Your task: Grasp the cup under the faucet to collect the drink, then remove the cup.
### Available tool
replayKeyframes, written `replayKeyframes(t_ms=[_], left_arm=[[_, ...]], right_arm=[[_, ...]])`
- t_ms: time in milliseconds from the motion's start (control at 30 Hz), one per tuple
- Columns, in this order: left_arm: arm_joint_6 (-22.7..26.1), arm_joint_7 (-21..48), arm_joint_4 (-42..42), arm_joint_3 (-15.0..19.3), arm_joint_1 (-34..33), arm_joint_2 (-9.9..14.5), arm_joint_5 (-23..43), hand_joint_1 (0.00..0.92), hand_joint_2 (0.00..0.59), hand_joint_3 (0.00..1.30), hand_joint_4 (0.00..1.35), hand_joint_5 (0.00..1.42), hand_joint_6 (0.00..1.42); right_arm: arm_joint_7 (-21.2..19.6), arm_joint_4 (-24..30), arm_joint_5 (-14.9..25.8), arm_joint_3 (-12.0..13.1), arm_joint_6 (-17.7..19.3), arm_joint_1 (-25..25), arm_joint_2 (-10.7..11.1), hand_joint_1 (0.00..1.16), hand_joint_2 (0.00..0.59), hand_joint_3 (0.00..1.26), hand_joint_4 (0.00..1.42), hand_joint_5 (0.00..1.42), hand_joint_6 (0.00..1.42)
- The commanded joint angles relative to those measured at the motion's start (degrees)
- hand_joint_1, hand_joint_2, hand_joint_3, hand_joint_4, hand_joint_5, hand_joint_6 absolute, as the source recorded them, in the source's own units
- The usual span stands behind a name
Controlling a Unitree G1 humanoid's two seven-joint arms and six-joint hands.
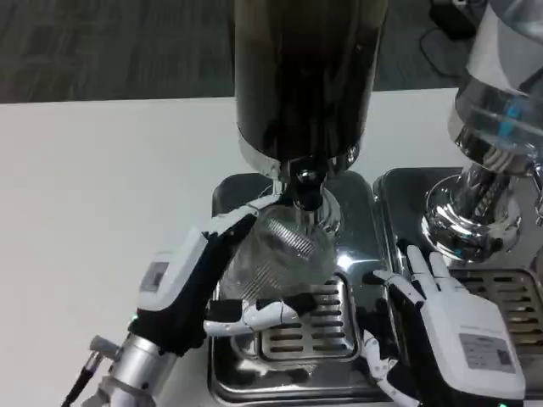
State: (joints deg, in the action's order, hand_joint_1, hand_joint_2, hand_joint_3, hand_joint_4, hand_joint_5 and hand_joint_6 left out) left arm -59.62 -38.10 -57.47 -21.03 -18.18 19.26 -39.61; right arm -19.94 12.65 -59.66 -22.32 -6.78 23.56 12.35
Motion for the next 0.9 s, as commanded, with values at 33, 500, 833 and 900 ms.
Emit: replayKeyframes(t_ms=[33,500,833,900], left_arm=[[0.2,-0.4,-2.9,-1.5,-3.7,-2.1,-1.4,0.383,0.160,0.27,0.31,0.50,0.35],[3.1,-3.2,-9.1,-5.3,-8.4,-6.3,-2.8,0.317,0.152,0.27,0.31,0.49,0.35],[3.1,-7.3,-7.8,-9.1,-6.4,-3.5,-4.9,0.300,0.138,0.26,0.29,0.48,0.34],[3.7,-8.5,-7.2,-9.5,-6.2,-2.8,-5.7,0.288,0.124,0.22,0.24,0.46,0.33]], right_arm=[[-0.2,1.5,-0.8,0.1,-1.0,0.7,0.1,0.49,0.552,0.32,0.02,0.00,0.15],[0.6,2.2,-0.3,0.6,-1.9,0.7,-0.1,0.49,0.552,0.32,0.02,0.00,0.15],[1.4,1.9,0.2,0.8,-1.1,0.0,0.6,0.49,0.552,0.32,0.02,0.00,0.15],[1.5,1.9,0.6,1.0,-0.9,0.0,0.8,0.49,0.552,0.32,0.02,0.00,0.15]])
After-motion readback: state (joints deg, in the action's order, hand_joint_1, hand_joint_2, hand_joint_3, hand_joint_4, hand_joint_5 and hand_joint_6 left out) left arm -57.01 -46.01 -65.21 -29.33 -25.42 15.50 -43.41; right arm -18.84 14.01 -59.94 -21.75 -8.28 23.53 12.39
